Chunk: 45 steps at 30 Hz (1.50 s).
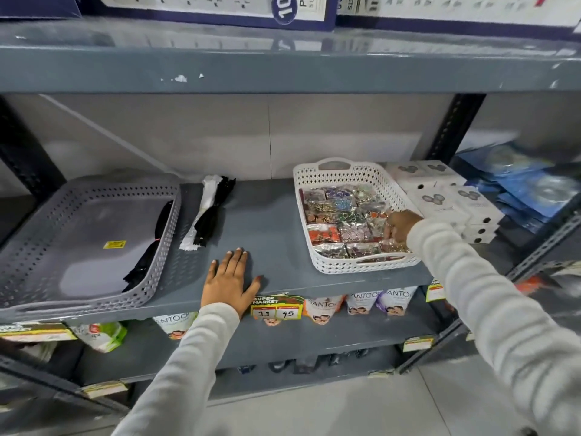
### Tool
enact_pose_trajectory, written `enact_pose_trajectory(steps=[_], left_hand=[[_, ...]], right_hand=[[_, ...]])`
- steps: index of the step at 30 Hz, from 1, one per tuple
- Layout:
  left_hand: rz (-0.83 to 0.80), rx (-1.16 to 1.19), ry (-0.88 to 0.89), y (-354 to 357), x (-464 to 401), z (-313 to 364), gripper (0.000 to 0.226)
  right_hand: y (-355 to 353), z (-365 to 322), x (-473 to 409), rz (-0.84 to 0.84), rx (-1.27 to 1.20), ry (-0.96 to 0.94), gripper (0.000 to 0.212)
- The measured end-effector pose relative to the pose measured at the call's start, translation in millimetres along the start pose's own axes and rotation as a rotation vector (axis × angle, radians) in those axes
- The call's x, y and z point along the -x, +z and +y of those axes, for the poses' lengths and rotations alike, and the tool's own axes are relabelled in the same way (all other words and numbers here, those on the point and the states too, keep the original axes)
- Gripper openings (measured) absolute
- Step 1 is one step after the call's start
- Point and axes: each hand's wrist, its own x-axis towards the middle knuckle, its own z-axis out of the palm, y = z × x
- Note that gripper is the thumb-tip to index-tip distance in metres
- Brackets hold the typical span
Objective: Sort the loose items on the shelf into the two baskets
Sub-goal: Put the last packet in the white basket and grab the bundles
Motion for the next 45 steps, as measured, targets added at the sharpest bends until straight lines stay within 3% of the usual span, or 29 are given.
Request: enact_pose_trajectory(steps=[4,8,11,14,16,21,25,32,36,41,45], left_hand=[[-0.025,-0.002,-0.014,-1,3,1,0.1],[-0.063,0.118,-0.031,-9,5,2,0.1],[0.014,0.423,-0.128,-22,2,-5,0.075],[0.202,0.457,-0.18,-39,-17,-17,0.055],[0.266,0.424,-0.196,-49,-35,-25,0.049],[0.184,0.343,-0.228,-63,-85,-36,0.048],[0.053,0.206,-0.245,-58,-118,-42,0.049],[-0.077,-0.06,-0.25,-57,-153,-49,0.046],[-0.108,-0.028,-0.265,-58,-163,-49,0.036],[-0.089,0.121,-0.317,-63,-162,-43,0.034],[-0.064,0.52,-0.503,-78,-158,-41,0.045]], right_hand=[[-2,-10,1,0.117,-0.079,-0.039,0.022],[-15,-52,14,0.274,-0.388,-0.247,0.019],[-18,-104,44,0.388,-0.541,-0.425,0.025],[-1,-157,60,0.354,-0.675,-0.501,0.028],[20,-186,61,0.282,-0.649,-0.493,0.032],[83,-221,54,0.12,-0.383,-0.358,0.052],[115,-228,49,0.185,-0.208,-0.323,0.062],[119,-229,40,0.191,-0.154,-0.319,0.066],[119,-230,40,0.2,-0.17,-0.309,0.088],[116,-229,42,0.187,-0.19,-0.302,0.065],[116,-229,43,0.2,-0.19,-0.298,0.064]])
